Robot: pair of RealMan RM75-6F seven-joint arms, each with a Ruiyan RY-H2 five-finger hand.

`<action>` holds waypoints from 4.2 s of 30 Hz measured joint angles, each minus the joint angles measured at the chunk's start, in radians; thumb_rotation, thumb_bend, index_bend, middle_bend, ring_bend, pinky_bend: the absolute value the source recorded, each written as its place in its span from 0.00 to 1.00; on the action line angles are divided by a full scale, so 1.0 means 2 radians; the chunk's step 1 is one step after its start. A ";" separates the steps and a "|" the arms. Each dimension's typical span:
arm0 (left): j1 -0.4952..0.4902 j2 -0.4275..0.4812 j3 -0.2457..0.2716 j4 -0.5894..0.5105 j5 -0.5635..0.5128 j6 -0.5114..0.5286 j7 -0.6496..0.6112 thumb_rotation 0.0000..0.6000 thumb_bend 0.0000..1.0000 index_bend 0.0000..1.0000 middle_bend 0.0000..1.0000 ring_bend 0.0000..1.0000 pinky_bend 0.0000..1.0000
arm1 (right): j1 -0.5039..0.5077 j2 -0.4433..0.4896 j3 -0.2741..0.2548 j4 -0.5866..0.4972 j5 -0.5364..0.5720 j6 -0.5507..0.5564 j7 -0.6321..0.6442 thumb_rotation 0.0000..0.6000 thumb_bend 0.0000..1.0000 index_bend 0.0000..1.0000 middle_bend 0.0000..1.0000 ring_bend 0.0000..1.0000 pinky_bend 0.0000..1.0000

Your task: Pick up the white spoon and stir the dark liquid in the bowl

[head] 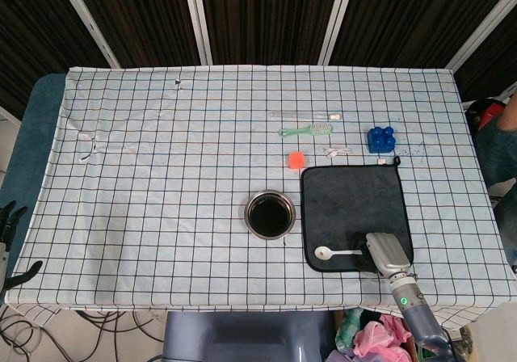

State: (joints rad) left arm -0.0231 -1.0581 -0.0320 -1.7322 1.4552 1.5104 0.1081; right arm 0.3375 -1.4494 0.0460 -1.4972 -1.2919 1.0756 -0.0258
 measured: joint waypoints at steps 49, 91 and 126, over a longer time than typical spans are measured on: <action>0.006 -0.003 0.003 -0.002 0.011 0.016 0.005 1.00 0.19 0.08 0.01 0.00 0.00 | 0.046 0.095 0.051 -0.013 -0.097 0.070 -0.136 1.00 0.39 0.58 0.89 1.00 1.00; 0.020 -0.011 -0.021 -0.001 -0.019 0.045 0.013 1.00 0.19 0.08 0.01 0.00 0.00 | 0.214 -0.057 0.045 0.207 -0.334 0.158 -0.265 1.00 0.39 0.62 0.90 1.00 1.00; 0.024 -0.007 -0.032 0.000 -0.033 0.050 0.005 1.00 0.19 0.08 0.01 0.00 0.00 | 0.207 -0.177 0.000 0.359 -0.314 0.175 -0.249 1.00 0.39 0.65 0.90 1.00 1.00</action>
State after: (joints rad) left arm 0.0250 -1.0727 -0.0965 -1.7320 1.3883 1.6108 0.1172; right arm 0.7515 -1.8031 0.0455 -0.7800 -1.9207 1.4256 -0.5229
